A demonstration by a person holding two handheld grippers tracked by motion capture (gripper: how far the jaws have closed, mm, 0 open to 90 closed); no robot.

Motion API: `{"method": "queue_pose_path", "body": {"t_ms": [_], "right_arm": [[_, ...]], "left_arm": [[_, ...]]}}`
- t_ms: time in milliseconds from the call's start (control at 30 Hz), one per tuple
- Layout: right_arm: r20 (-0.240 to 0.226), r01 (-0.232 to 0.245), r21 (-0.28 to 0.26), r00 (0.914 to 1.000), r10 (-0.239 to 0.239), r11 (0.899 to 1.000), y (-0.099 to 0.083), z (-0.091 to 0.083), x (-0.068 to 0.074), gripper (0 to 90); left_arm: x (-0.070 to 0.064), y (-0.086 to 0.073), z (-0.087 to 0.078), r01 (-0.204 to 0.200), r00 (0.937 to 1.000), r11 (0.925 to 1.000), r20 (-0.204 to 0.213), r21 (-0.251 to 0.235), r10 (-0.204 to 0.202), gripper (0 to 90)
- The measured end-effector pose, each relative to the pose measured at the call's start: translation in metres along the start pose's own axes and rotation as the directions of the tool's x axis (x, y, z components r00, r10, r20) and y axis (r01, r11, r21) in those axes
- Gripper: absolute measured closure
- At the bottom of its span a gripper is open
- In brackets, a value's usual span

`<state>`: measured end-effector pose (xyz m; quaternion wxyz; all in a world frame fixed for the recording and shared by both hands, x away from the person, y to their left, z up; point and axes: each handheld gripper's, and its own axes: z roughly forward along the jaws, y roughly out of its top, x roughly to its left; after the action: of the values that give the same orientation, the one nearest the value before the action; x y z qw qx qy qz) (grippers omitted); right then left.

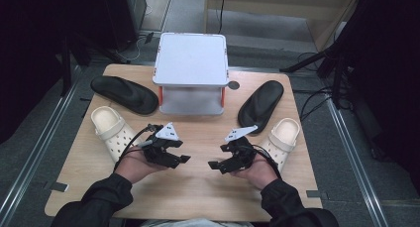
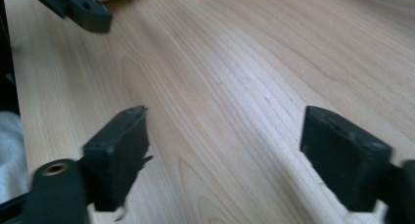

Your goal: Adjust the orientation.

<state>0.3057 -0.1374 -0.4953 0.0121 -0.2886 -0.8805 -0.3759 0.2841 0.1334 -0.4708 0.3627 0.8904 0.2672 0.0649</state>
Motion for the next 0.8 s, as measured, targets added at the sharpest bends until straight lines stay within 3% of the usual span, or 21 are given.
{"method": "queue_pose_path", "body": {"t_ms": [100, 200, 300, 400, 567, 667, 733, 800], "right_arm": [[0.029, 0.044, -0.02, 0.9986, -0.043, 0.999, 0.0, -0.003, 0.002, 25.2], [0.037, 0.059, -0.053, 0.9977, -0.057, 0.997, 0.0, -0.008, 0.002, 28.7], [0.032, 0.057, -0.054, 0.998, -0.055, 0.997, 0.0, -0.011, 0.002, 35.3], [0.028, 0.038, -0.06, 0.9989, -0.037, 0.997, -0.001, -0.013, 0.002, 36.2], [0.042, 0.052, -0.068, 0.9979, -0.049, 0.996, -0.001, -0.016, 0.002, 38.7], [0.056, 0.06, -0.053, 0.9968, -0.057, 0.997, -0.002, -0.017, 0.003, 44.7], [0.064, 0.062, -0.054, 0.9962, -0.059, 0.997, -0.002, -0.016, 0.004, 47.6], [0.083, 0.062, -0.06, 0.9949, -0.057, 0.996, -0.002, -0.017, 0.005, 49.6]], "left_arm": [[0.002, -0.001, -0.001, 0.021, 0.9997, 0.9998, -0.009, -0.002, -0.021, 46.6], [0.006, -0.004, -0.001, 0.029, 0.9995, 0.9996, -0.011, -0.001, -0.029, 48.9], [0.011, -0.002, -0.001, 0.115, 0.9931, 0.9933, 0.023, 0.013, -0.115, 52.8], [0.012, -0.001, -0.001, 0.107, 0.994, 0.9942, 0.022, 0.012, -0.107, 53.4], [0.013, -0.001, 0.0, 0.096, 0.9953, 0.9951, 0.014, 0.025, -0.096, 51.7], [0.013, -0.001, 0.001, 0.093, 0.9955, 0.9952, 0.018, 0.031, -0.093, 40.3], [0.013, 0.0, 0.0, 0.072, 0.9974, 0.9971, 0.011, 0.026, -0.072, 39.0], [0.014, 0.0, -0.001, 0.083, 0.9964, 0.9963, 0.014, 0.021, -0.084, 37.6]]}}
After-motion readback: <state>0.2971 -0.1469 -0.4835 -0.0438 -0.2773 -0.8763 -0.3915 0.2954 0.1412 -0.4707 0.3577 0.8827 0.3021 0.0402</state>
